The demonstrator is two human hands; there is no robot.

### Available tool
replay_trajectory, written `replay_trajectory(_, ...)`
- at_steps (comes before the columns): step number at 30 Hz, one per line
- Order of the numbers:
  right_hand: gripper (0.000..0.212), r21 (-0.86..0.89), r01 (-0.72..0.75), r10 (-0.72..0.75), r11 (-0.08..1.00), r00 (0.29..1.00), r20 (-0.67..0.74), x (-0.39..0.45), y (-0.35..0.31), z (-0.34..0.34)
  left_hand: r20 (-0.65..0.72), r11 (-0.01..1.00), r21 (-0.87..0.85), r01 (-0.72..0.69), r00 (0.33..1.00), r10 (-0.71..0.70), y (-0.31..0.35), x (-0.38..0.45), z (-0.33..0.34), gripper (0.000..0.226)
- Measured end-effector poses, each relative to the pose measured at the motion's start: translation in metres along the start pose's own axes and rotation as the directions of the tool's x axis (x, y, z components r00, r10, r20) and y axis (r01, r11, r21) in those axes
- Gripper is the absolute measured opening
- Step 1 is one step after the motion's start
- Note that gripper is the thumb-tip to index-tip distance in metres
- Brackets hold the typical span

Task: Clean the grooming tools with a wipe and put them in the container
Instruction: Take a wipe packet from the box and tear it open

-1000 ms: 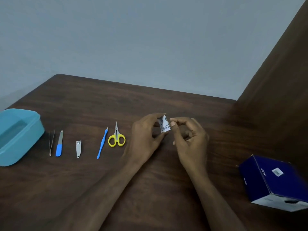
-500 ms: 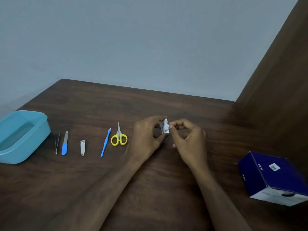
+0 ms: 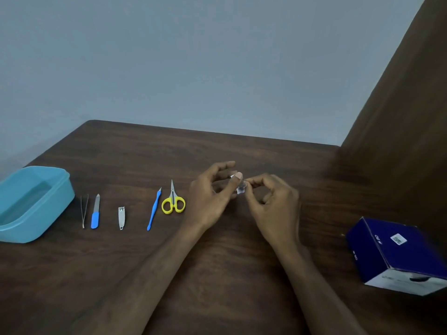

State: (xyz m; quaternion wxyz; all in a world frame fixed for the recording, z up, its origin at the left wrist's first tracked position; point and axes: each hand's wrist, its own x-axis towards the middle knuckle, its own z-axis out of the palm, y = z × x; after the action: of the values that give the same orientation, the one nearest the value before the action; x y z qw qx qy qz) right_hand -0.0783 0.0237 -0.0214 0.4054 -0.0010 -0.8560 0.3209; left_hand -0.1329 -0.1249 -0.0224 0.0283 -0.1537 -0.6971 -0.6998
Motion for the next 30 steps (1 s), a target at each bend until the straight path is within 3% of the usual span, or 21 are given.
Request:
replay_trajectory(6, 0.010, 0.270, -0.316, 0.279, 0.910, 0.946, 0.167, 0.001, -0.004, 0.002, -0.007, 0.999, 0.035, -0.031, 0.999, 0.032, -0.001, 0.002, 0.000, 0.028)
replay_trajectory(11, 0.007, 0.337, -0.427, 0.367, 0.839, 0.902, 0.228, 0.004, 0.001, 0.006, 0.026, 0.983, 0.157, -0.092, 0.996, 0.089, -0.004, 0.001, -0.001, 0.028)
replay_trajectory(20, 0.002, 0.298, -0.364, 0.333, 0.883, 0.931, 0.151, 0.006, 0.002, 0.002, 0.053, 0.964, 0.247, -0.097, 0.995, 0.086, -0.006, 0.001, -0.002, 0.031)
replay_trajectory(30, 0.006, 0.300, -0.401, 0.338, 0.866, 0.910, 0.241, 0.007, 0.006, 0.001, 0.071, 0.970, 0.227, -0.083, 0.995, 0.069, -0.005, 0.001, -0.002, 0.028)
